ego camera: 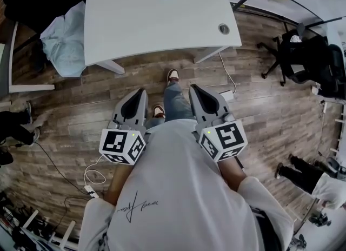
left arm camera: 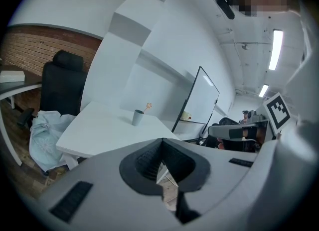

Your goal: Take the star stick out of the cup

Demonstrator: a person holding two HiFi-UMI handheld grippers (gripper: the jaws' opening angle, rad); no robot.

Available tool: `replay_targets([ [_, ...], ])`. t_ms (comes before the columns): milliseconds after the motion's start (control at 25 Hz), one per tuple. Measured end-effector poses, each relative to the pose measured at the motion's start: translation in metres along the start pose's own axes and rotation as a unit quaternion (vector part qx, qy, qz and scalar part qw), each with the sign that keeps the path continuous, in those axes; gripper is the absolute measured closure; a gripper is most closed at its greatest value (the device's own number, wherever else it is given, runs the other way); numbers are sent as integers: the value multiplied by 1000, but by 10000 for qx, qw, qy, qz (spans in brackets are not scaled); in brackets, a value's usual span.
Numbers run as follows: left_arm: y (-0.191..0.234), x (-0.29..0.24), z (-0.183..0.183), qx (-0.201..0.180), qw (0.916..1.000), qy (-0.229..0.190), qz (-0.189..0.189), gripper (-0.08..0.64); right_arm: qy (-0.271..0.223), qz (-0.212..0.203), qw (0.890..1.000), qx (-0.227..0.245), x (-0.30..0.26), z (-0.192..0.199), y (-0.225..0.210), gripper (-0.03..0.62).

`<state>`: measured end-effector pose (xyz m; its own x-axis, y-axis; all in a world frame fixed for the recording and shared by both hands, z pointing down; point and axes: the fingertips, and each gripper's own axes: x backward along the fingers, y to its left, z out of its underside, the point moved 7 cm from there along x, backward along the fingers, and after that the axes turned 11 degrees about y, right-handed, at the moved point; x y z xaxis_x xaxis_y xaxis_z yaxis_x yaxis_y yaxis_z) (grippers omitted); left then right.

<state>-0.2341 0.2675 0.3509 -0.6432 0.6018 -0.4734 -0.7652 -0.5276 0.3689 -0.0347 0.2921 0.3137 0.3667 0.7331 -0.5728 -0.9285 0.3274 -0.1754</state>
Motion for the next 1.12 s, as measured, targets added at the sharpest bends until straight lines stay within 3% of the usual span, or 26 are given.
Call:
replay_targets([
  [1120, 33, -165, -120, -16, 9998, 119, -175, 556, 205, -421, 9989, -46, -122, -104, -139, 583],
])
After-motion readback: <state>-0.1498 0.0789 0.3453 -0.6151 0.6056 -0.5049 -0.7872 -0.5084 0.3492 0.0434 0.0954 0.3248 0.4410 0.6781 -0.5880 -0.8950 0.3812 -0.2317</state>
